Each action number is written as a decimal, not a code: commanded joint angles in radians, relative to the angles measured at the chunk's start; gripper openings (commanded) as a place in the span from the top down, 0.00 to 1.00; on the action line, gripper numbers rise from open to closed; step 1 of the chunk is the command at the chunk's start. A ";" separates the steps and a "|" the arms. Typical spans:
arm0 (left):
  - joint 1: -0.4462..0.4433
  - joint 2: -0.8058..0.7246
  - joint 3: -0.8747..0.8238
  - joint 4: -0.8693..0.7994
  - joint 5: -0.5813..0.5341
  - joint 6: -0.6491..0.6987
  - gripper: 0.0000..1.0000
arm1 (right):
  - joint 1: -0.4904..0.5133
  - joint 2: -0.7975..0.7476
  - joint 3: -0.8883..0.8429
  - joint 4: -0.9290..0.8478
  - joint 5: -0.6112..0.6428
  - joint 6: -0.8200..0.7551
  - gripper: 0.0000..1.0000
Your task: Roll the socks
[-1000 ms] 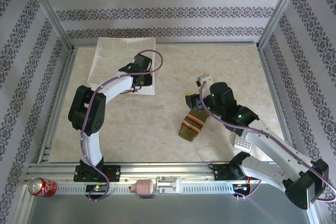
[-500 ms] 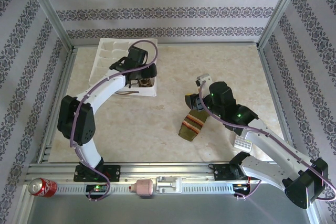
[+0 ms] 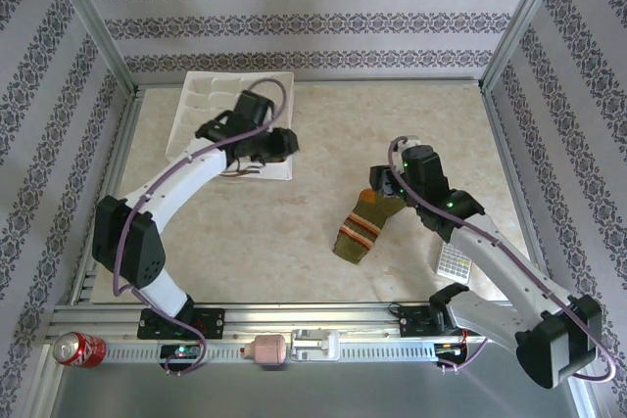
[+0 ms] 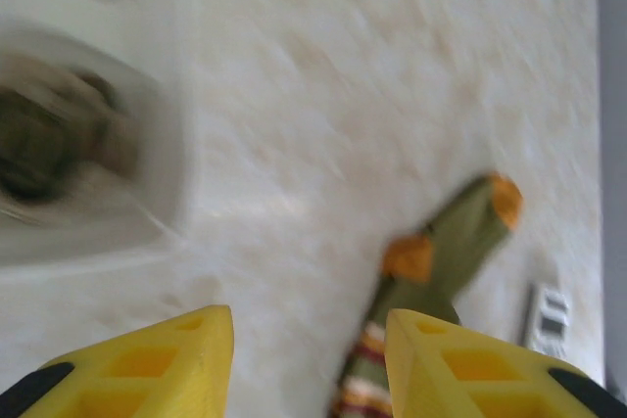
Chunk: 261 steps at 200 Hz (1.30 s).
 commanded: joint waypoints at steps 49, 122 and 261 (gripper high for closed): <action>-0.351 0.265 0.005 0.127 0.076 -0.068 0.55 | -0.143 0.240 -0.095 0.069 -0.180 0.217 0.49; -0.357 0.360 -0.079 -0.007 -0.129 -0.205 0.68 | -0.024 0.702 0.090 0.171 -0.379 0.192 0.53; -0.099 -0.377 -0.562 0.046 -0.050 -0.497 0.48 | 0.463 0.217 -0.117 0.315 -0.171 -0.550 0.39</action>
